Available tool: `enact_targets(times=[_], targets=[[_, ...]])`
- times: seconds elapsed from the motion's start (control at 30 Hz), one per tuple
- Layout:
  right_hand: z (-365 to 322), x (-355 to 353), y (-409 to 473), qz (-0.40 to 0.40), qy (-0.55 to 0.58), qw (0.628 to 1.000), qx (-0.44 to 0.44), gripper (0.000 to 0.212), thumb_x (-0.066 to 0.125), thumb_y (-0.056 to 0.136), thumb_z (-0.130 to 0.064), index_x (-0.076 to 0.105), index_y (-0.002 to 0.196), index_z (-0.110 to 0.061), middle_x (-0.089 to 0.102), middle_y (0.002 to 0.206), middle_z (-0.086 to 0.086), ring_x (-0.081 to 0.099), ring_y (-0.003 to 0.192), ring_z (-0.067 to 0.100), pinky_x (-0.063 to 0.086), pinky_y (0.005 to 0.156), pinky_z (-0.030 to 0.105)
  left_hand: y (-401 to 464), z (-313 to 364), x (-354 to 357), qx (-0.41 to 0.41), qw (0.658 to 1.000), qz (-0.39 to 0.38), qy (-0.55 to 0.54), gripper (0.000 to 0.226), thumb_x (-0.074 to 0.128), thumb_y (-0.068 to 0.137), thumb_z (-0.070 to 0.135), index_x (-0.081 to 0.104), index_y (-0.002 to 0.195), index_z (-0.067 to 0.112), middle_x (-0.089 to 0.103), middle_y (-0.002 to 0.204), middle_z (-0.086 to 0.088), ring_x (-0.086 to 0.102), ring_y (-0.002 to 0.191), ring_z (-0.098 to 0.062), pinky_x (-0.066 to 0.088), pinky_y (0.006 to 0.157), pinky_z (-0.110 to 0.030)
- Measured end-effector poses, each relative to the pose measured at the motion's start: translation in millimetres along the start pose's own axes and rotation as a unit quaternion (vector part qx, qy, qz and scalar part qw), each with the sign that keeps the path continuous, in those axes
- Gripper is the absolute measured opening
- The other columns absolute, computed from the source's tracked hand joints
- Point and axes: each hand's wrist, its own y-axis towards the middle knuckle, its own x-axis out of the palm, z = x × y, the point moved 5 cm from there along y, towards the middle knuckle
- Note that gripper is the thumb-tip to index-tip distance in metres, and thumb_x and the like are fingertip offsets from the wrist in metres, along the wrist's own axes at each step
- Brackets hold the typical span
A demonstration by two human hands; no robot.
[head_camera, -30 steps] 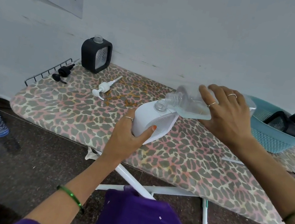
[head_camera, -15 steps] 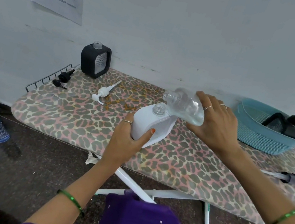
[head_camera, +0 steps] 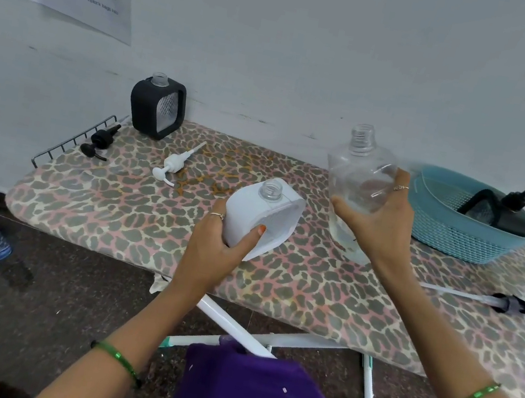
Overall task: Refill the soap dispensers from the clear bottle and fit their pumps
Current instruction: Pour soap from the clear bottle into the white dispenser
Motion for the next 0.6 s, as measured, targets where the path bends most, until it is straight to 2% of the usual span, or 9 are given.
enact_targets(times=[0.13, 0.2, 0.27, 0.37, 0.47, 0.6], targets=[[17, -4, -1, 0.015, 0.049, 0.998, 0.034, 0.074, 0.084, 0.067, -0.034, 0.039, 0.125, -0.023, 0.059, 0.114, -0.001, 0.059, 0.103, 0.015, 0.044, 0.085, 0.015, 0, 1, 0, 0.009, 1.0, 0.001, 0.003, 0.043, 0.068, 0.083, 0.046, 0.048, 0.118, 0.031, 0.062, 0.109, 0.012, 0.059, 0.099, 0.0, 0.049, 0.073, -0.013], [24, -6, -4, 0.027, 0.077, 0.995, 0.056, 0.076, 0.085, 0.066, -0.036, 0.04, 0.126, -0.024, 0.059, 0.115, -0.003, 0.06, 0.105, 0.013, 0.049, 0.093, 0.027, 0, 1, 0, 0.011, 1.0, 0.003, 0.005, 0.045, 0.066, 0.082, 0.051, 0.048, 0.118, 0.032, 0.061, 0.109, 0.013, 0.059, 0.099, 0.0, 0.05, 0.073, -0.014], [27, -8, -8, 0.038, 0.098, 0.992, 0.07, 0.077, 0.085, 0.067, -0.033, 0.04, 0.128, -0.022, 0.059, 0.112, -0.008, 0.06, 0.104, 0.009, 0.048, 0.097, 0.032, 0, 0, 0, 0.008, 1.0, 0.005, 0.013, 0.047, 0.063, 0.079, 0.057, 0.048, 0.115, 0.031, 0.062, 0.104, 0.011, 0.06, 0.094, -0.002, 0.048, 0.067, -0.013], [33, -11, -13, 0.05, 0.117, 0.989, 0.075, 0.077, 0.085, 0.068, -0.033, 0.039, 0.128, -0.02, 0.058, 0.113, -0.01, 0.059, 0.104, 0.006, 0.049, 0.097, 0.031, 0, -1, 1, 0.006, 1.0, 0.009, 0.02, 0.049, 0.061, 0.077, 0.06, 0.049, 0.113, 0.029, 0.063, 0.102, 0.007, 0.062, 0.091, -0.005, 0.048, 0.065, -0.014], [38, -11, -20, 0.059, 0.123, 0.988, 0.071, 0.078, 0.084, 0.069, -0.038, 0.035, 0.128, -0.026, 0.055, 0.117, -0.012, 0.056, 0.109, 0.002, 0.045, 0.096, 0.021, 0, 0, 0, 0.008, 1.0, 0.01, 0.019, 0.053, 0.06, 0.075, 0.062, 0.049, 0.115, 0.029, 0.062, 0.104, 0.013, 0.061, 0.095, -0.001, 0.053, 0.07, -0.019], [40, -11, -28, 0.067, 0.124, 0.988, 0.07, 0.08, 0.082, 0.07, -0.039, 0.034, 0.13, -0.02, 0.056, 0.122, 0.0, 0.057, 0.111, 0.011, 0.046, 0.1, 0.029, 0, 1, 0, 0.018, 0.999, 0.012, 0.027, 0.054, 0.06, 0.076, 0.062, 0.049, 0.116, 0.028, 0.062, 0.103, 0.013, 0.061, 0.094, 0.0, 0.05, 0.068, -0.013]])
